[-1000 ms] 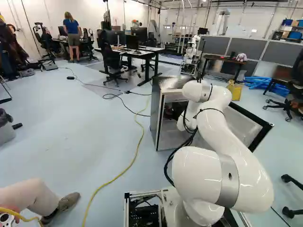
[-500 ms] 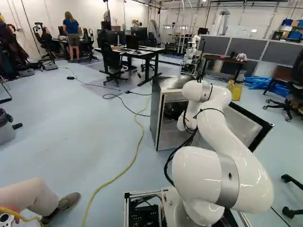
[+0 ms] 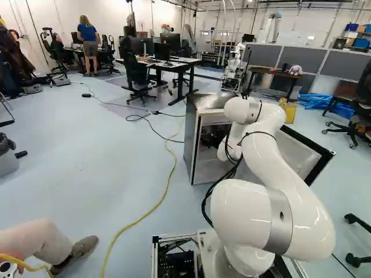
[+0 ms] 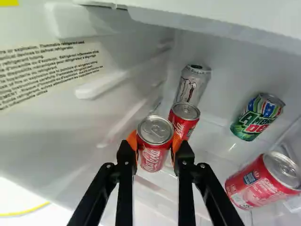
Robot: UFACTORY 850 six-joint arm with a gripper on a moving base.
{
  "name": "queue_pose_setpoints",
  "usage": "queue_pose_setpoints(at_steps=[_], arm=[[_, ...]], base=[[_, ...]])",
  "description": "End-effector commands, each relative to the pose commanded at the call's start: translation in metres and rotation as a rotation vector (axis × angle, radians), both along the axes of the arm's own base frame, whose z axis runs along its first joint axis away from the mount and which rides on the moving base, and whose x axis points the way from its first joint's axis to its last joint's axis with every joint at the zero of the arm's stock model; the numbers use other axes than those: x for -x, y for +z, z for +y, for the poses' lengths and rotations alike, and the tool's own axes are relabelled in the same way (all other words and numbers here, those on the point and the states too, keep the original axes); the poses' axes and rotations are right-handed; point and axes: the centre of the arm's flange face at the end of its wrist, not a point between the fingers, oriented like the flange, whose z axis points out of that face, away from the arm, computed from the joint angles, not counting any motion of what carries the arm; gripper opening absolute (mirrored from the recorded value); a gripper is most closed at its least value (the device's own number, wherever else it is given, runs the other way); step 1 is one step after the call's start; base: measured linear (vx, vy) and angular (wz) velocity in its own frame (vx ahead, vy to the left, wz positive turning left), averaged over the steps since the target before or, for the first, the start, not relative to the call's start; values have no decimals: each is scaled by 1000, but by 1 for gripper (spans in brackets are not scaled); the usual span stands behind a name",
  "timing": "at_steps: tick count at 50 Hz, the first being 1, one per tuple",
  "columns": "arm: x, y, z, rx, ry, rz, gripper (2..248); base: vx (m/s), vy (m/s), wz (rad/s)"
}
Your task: Grab a drink from the fridge
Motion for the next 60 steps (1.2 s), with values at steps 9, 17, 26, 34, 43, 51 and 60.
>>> queue_pose_setpoints(at_steps=[9,17,26,34,43,51,60], arm=[[7,2,-2,-5,-7,11,90],[14,3,-4,-10,-14,22,90],[22,8,-6,-15,-22,32,90],[29,19,-8,-18,-30,37,90],[37,34,-10,-20,-38,42,90],[44,46,-12,-22,-46,46,90],[53,61,-13,-24,-55,50,90]], base=[[0,0,0],[0,0,0],[0,0,0],[0,0,0],[0,0,0],[0,0,0],[0,0,0]])
